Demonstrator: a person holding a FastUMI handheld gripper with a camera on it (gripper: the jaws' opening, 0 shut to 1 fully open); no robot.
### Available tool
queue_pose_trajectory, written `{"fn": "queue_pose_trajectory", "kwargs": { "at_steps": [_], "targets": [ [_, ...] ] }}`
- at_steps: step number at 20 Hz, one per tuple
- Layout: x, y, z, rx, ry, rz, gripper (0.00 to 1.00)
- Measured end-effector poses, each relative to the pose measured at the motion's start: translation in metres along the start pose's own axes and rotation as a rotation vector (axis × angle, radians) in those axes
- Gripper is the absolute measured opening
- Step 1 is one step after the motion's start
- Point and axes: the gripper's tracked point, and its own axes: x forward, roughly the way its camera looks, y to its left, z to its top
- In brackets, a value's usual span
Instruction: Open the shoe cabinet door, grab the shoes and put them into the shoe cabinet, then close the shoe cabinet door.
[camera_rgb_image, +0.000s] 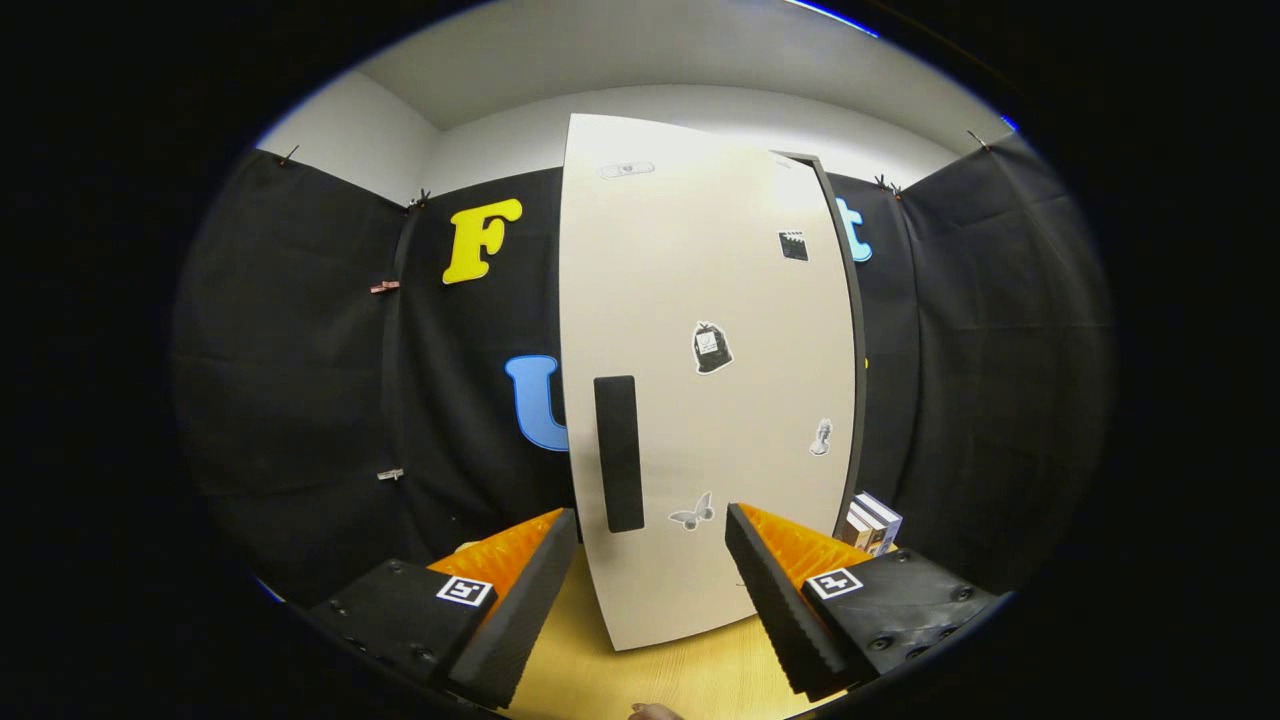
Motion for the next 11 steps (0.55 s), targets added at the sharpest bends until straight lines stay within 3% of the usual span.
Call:
{"fn": "queue_pose_trajectory", "kwargs": {
  "at_steps": [11],
  "targets": [
    [-0.0022, -0.0019, -0.0033, 0.004, 0.010, -0.026, 0.98]
  ]
}}
